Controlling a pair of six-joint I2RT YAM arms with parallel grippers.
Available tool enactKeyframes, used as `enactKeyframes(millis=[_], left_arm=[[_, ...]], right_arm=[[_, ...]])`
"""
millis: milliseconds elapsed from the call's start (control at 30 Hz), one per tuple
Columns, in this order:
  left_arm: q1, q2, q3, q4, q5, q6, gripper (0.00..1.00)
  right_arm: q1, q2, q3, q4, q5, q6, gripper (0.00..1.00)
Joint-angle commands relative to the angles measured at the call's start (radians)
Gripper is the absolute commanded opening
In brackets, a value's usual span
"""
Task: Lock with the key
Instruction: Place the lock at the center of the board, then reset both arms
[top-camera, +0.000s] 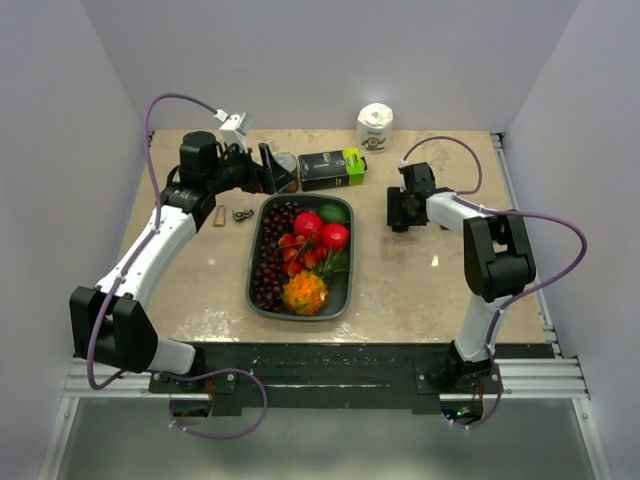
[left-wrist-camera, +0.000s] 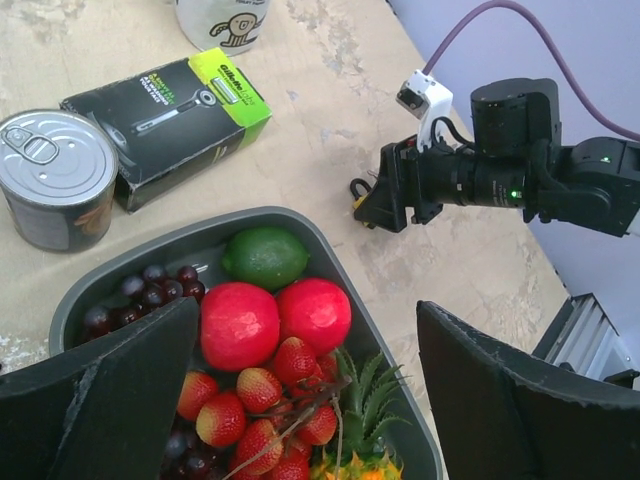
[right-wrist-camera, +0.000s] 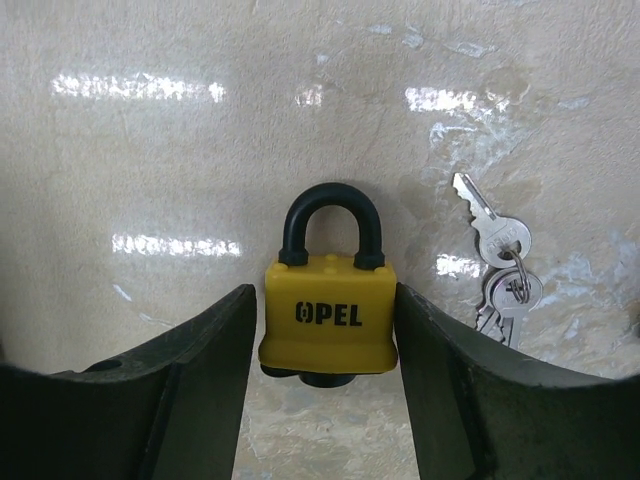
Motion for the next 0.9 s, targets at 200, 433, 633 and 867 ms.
enactKeyframes(millis=[200,433,633,867], left_arm=[[0.017,0.034,0.054,0.008,0.004,0.002,0.99],[0.121,0.069,0.174,-0.124,0.113,0.06,0.99],[0.34,0.212,0.425,-0.398,0.274,0.098,0.99],[0.586,0.232,0.438,-0.513,0.256,0.164,0.99]], right_arm=[[0.008,-0.055,0.02,-0.034,0.003,0.082,0.75],[0.006,-0.134,0.095,-0.056,-0.023,0.019,0.96],[-0.023,-0.295,0.171,-0.011,-0.098,-0.097,0.99],[-0.061,-0.45,0.169,0.062,-0.13,-0.114,0.99]])
